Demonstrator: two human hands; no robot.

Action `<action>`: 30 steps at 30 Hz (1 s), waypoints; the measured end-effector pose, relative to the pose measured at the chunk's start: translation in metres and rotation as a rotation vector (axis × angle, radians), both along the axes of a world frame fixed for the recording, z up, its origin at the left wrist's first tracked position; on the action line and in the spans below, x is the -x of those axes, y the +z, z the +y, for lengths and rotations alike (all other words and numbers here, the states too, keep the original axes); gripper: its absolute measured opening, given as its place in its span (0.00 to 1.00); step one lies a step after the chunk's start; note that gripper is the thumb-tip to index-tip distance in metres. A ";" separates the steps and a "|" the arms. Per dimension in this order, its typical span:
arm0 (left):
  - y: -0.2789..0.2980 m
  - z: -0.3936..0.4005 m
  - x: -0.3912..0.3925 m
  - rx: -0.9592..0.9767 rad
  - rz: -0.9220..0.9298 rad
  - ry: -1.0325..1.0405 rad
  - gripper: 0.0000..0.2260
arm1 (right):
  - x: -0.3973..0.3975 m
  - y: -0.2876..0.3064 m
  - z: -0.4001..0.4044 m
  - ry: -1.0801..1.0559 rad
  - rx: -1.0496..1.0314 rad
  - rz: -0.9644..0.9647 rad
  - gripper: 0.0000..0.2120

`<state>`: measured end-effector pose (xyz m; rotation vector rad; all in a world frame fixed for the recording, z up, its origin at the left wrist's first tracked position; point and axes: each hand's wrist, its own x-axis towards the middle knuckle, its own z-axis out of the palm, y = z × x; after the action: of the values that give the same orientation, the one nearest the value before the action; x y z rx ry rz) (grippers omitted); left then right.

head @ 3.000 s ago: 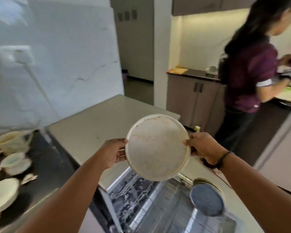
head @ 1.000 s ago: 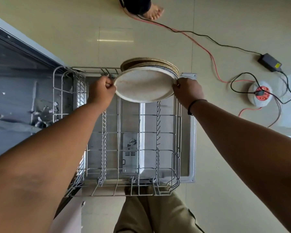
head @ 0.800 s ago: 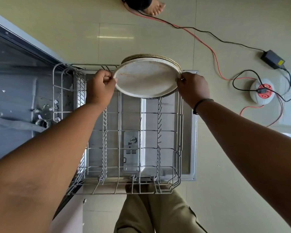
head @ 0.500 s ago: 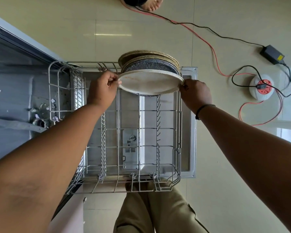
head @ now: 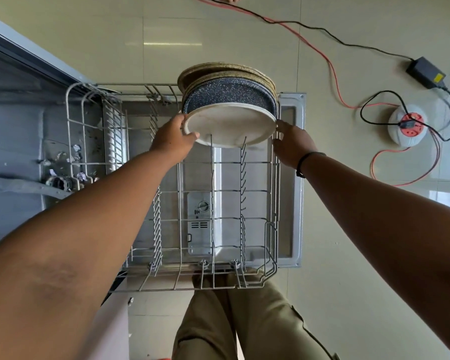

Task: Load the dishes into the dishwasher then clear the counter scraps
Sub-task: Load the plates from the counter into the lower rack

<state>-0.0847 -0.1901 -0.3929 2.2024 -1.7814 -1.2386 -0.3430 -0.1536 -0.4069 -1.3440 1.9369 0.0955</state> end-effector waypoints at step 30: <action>0.265 0.428 -0.106 -0.225 -0.254 0.353 0.32 | -0.161 0.241 0.177 1.474 0.082 0.155 0.37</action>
<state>0.0215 0.2379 -0.1283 2.7554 -1.2825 -1.1702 -0.1823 0.0236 -0.1660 -2.5655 0.6606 0.8245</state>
